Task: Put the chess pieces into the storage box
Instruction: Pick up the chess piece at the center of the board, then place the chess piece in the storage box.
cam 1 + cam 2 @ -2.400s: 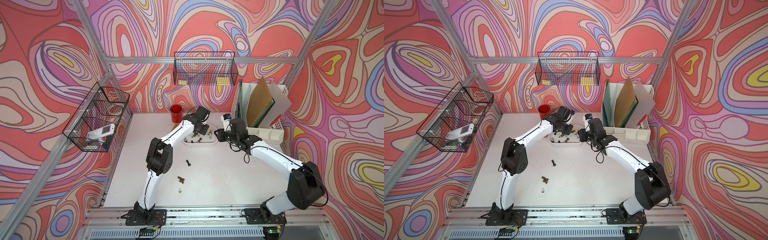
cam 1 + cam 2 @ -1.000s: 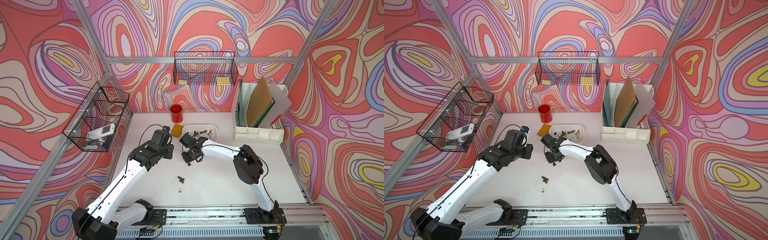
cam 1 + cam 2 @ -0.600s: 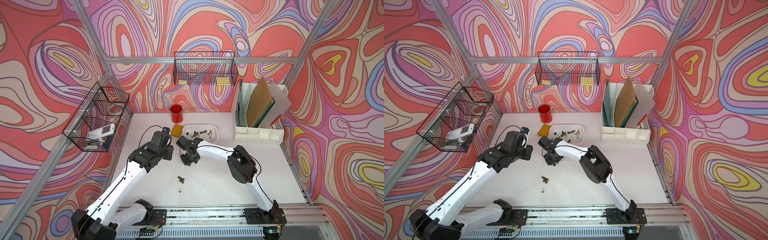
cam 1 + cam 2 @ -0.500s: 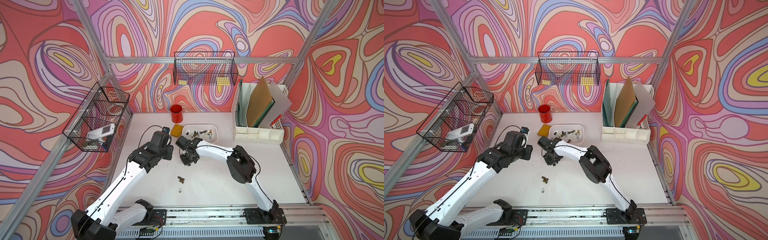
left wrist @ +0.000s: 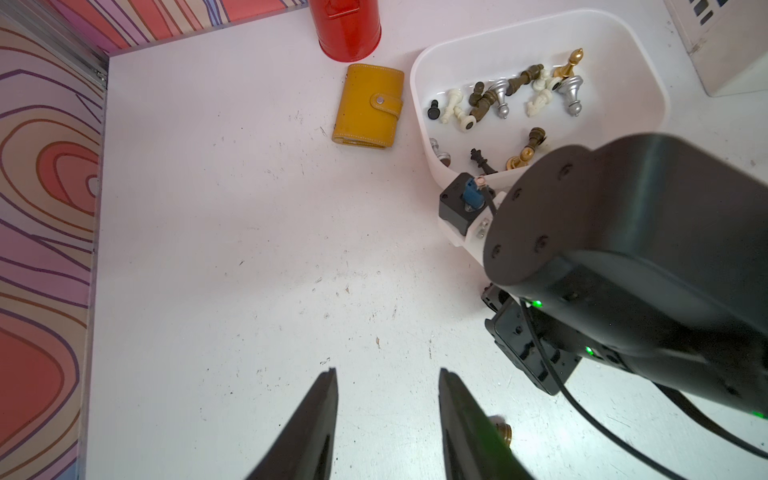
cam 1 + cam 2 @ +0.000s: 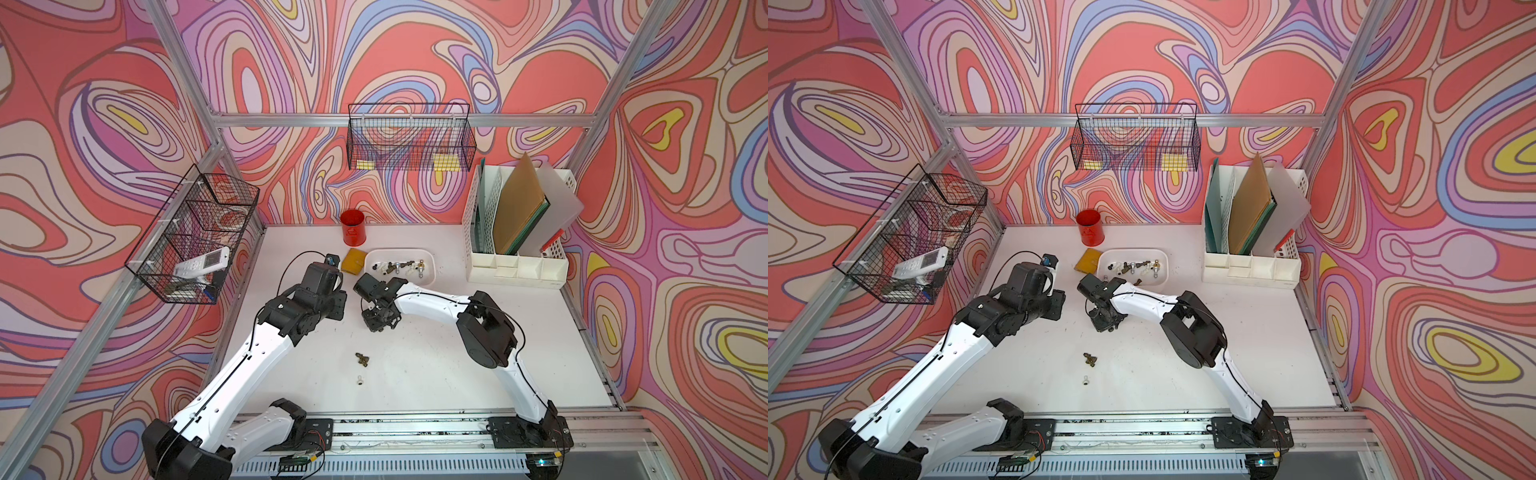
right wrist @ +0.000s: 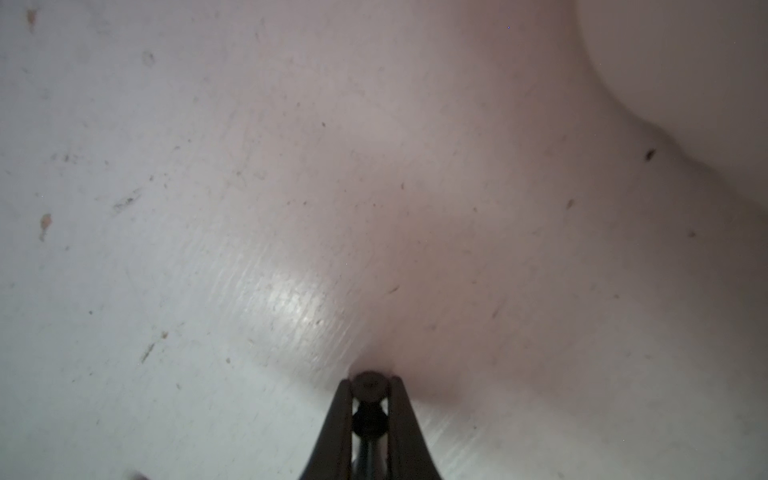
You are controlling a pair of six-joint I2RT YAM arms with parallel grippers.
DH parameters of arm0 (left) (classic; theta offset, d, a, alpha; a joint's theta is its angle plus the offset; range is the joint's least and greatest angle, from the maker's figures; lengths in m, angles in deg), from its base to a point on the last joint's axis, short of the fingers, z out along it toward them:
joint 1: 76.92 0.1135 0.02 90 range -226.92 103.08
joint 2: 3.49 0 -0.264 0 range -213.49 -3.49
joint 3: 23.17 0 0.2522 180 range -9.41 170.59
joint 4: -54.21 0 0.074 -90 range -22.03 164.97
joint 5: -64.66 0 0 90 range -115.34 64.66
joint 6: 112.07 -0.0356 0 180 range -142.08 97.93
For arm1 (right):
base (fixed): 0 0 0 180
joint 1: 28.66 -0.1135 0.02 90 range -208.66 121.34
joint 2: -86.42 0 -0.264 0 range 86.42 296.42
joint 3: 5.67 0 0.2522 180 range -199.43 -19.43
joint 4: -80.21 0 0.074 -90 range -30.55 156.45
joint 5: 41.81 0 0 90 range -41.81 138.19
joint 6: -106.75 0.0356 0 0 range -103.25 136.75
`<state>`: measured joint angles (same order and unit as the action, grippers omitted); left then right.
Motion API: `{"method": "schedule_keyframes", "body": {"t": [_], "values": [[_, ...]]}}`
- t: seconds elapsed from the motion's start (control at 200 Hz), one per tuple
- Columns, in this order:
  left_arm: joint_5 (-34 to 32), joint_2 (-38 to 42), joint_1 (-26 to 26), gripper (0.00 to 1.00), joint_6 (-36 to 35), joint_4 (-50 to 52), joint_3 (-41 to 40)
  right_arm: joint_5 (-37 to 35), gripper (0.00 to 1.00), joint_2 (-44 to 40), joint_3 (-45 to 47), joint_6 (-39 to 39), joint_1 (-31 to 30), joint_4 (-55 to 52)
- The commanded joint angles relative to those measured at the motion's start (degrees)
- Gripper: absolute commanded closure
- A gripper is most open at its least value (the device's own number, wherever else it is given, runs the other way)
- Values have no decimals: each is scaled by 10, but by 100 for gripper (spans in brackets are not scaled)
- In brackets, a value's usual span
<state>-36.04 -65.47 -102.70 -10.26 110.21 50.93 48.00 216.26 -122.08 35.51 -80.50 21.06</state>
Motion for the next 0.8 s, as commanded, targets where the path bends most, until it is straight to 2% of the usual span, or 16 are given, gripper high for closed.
{"method": "schedule_keyframes", "body": {"t": [0.0,0.23,0.441,0.631,0.796], "values": [[-5,4,5,55,-5,-7,-7,11,91,-49,26,2,-2,61],[-1,-1,6,55,-4,-9,-8,19,92,-121,82,-2,27,166],[0,-6,5,55,-5,-10,-7,17,93,-171,140,-4,96,304],[6,-12,5,55,-4,-14,-9,14,93,-134,136,-20,153,410],[9,-19,6,55,-3,-14,-8,26,93,-71,126,-45,173,516]]}}
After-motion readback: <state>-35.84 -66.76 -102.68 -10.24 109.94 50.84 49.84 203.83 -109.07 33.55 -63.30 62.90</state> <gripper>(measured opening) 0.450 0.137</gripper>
